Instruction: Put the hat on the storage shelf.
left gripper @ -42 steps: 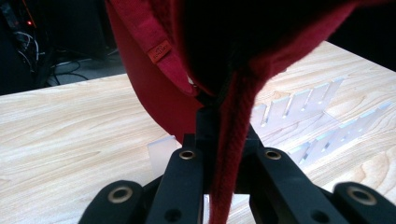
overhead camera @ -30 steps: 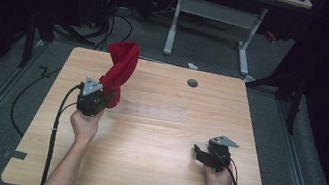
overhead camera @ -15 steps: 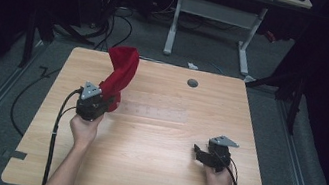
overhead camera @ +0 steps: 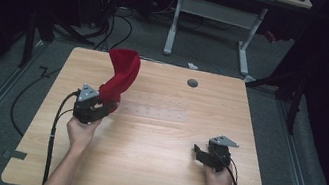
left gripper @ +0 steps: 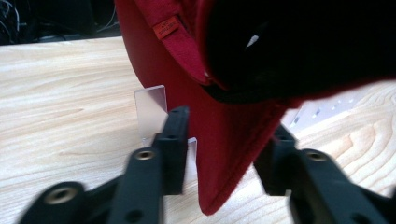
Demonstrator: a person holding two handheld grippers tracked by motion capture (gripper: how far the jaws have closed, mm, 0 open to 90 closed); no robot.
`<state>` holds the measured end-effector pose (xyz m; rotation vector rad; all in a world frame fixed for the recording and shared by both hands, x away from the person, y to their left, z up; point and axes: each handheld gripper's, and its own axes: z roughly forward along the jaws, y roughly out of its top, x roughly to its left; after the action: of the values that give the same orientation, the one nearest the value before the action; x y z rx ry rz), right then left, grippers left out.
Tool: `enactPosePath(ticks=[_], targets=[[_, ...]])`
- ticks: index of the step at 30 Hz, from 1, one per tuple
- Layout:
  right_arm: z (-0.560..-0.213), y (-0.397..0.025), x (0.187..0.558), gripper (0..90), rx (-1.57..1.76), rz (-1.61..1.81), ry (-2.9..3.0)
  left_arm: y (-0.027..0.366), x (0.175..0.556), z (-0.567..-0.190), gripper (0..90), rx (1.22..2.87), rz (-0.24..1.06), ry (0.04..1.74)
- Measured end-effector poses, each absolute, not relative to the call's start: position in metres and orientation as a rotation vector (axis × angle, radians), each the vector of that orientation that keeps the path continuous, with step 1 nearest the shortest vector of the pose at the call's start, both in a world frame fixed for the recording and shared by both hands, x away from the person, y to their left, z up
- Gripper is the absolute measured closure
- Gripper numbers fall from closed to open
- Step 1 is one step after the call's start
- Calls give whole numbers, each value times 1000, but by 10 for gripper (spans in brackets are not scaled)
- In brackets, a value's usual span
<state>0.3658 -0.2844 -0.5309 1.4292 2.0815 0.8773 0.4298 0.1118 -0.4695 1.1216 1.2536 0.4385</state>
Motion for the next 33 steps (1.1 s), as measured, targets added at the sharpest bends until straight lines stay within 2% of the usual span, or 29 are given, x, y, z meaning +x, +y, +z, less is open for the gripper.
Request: enactPosePath(ticks=[4,12,20,33], targets=[[-531,-284,366,362,1429,878,2081,112,427,-468,469,1133,465,1241],[-531,-284,366,362,1429,877,2082,113,416,-462,385,1164,469,1222],[-531,-284,366,362,1429,877,2082,115,409,-457,353,1168,478,1220],[-531,-284,366,362,1430,877,2082,131,391,-455,366,1145,487,1240]])
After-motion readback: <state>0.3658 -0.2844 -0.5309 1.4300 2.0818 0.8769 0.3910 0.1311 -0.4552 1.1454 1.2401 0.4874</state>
